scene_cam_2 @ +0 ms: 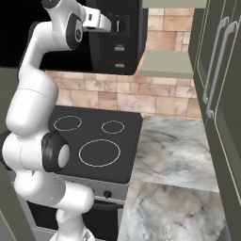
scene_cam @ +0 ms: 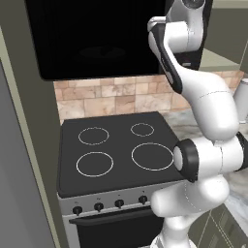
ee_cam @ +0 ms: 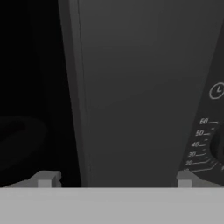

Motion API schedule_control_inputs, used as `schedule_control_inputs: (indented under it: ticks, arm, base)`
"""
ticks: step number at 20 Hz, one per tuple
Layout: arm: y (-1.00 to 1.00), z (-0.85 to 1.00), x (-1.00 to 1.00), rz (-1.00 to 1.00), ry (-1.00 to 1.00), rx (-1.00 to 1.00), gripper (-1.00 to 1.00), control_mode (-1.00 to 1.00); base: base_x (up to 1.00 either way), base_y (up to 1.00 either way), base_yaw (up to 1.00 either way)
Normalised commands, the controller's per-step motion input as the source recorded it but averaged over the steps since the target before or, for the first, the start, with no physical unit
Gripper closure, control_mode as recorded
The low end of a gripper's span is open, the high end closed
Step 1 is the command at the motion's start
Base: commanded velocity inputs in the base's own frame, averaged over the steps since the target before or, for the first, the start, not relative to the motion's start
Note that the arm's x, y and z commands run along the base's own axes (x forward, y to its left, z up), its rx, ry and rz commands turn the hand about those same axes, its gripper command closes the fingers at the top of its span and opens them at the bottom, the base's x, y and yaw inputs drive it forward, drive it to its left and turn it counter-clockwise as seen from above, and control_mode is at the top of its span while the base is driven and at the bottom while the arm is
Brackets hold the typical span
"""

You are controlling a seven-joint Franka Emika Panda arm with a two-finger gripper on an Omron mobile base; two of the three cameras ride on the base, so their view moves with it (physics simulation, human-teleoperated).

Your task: Retrieve the reheated potato from the microwave, then place the potato, cheese, and condiment on the cutting board.

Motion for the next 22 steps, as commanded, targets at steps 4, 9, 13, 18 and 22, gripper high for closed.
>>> schedule_control_inputs:
  ticks: [4,9,13,18,22]
  arm:
    - [0.02,-0.20,0.24,0.00,0.00,0.07,1.00,-1.00]
    - [0.33,-0.11,0.33,0.00,-0.08,0.04,1.00,-1.00]
    - [0.46,-0.14,0.12,0.00,-0.08,0.04,1.00,-1.00]
    - [0.50,-0.08,-0.16,0.00,-0.05,0.10,1.00,-1.00]
    - [0.40,0.00,-0.41,0.04,-0.02,0.06,1.00,-1.00]
  base:
    - [0.00,0.00,0.00]
    - [0.00,0.00,0.00]
    - [0.00,0.00,0.00]
    - [0.00,0.00,0.00]
    - [0.00,0.00,0.00]
